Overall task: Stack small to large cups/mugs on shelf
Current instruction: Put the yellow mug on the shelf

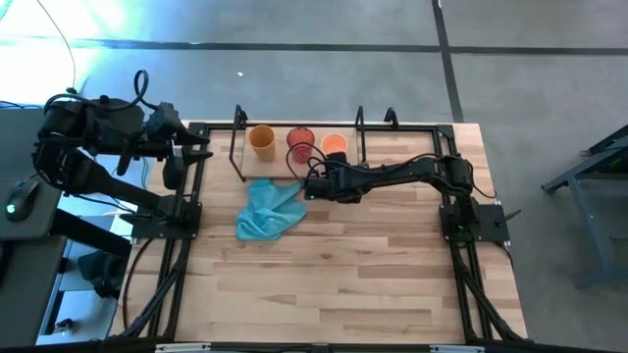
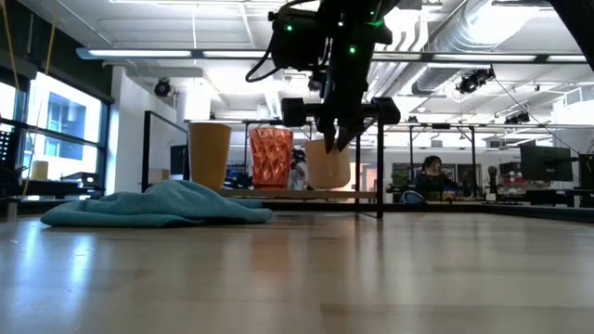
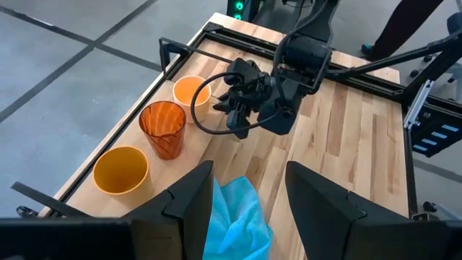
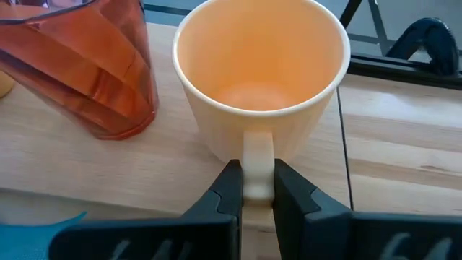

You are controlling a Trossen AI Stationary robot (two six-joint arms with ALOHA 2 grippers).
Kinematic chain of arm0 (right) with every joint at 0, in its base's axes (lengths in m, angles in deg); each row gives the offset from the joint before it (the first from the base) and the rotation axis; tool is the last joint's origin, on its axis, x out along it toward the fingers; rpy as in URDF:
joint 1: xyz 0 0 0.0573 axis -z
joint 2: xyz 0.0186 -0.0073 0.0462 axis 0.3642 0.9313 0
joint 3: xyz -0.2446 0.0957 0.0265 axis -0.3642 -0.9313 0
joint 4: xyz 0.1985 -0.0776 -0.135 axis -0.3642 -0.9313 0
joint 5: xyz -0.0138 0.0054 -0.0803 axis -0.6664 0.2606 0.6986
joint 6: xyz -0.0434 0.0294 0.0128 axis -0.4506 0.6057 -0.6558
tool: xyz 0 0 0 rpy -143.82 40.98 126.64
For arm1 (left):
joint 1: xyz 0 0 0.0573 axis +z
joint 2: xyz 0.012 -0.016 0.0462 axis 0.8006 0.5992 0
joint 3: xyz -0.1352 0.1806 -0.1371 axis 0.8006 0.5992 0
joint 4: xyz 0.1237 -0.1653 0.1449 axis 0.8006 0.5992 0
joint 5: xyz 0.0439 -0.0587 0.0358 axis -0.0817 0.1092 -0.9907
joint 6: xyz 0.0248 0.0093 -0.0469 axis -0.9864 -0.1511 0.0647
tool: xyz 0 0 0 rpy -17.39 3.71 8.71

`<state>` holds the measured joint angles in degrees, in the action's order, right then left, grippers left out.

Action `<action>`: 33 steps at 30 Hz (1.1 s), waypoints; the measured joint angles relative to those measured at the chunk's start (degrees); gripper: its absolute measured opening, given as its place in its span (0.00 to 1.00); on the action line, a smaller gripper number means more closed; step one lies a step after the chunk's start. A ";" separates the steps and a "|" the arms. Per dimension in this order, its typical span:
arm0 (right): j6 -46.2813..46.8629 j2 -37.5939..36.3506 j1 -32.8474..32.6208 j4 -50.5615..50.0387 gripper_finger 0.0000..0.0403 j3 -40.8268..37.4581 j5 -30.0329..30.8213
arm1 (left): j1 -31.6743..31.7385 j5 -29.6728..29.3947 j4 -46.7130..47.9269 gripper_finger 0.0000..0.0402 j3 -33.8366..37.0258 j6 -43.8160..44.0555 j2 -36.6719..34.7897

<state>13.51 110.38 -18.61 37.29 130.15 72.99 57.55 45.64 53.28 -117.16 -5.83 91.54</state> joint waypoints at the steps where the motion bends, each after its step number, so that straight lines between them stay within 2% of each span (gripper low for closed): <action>1: -0.01 0.00 0.05 -0.02 0.05 0.00 0.00 | 0.00 0.00 0.02 0.41 0.00 0.01 0.00; 33: 0.14 0.63 1.18 1.58 0.05 0.02 -1.56 | 0.00 0.02 0.26 0.41 0.00 -0.84 -0.02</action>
<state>13.65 111.01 -17.43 38.87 130.17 71.43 57.55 45.67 53.54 -117.16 -6.68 91.52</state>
